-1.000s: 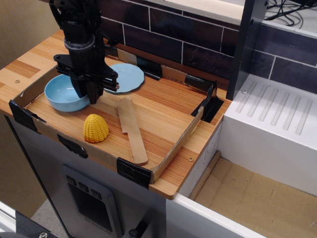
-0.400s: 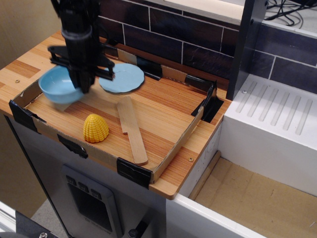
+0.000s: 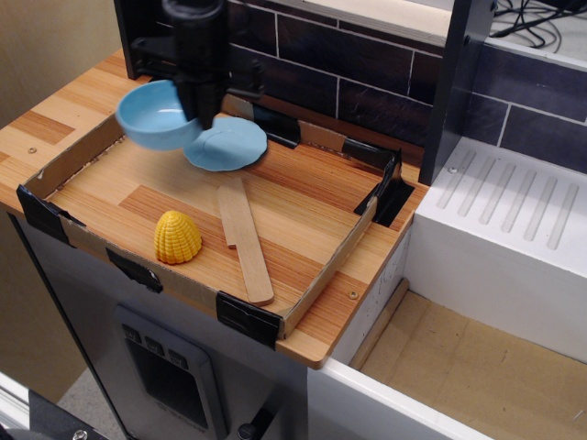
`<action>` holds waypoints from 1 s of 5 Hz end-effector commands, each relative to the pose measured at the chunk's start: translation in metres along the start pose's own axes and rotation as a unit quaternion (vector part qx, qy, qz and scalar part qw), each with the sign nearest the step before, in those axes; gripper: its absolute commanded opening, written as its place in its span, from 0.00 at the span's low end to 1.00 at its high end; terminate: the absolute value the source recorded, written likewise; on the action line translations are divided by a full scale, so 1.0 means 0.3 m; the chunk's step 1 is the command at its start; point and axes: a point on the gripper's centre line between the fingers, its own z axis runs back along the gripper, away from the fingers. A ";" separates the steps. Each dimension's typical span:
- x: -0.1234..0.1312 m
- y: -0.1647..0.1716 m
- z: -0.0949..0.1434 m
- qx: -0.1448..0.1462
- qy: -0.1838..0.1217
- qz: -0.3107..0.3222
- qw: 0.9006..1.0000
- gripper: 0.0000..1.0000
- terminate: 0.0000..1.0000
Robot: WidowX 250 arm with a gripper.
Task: Put bowl on plate
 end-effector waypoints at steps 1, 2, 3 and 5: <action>0.095 -0.104 0.007 -0.028 -0.024 -0.041 0.998 0.00 0.00; 0.116 -0.127 -0.001 -0.039 -0.030 -0.051 0.997 0.00 0.00; 0.128 -0.134 0.002 -0.038 -0.034 -0.046 0.998 0.00 0.00; 0.131 -0.128 -0.014 -0.025 -0.041 -0.040 0.998 0.00 0.00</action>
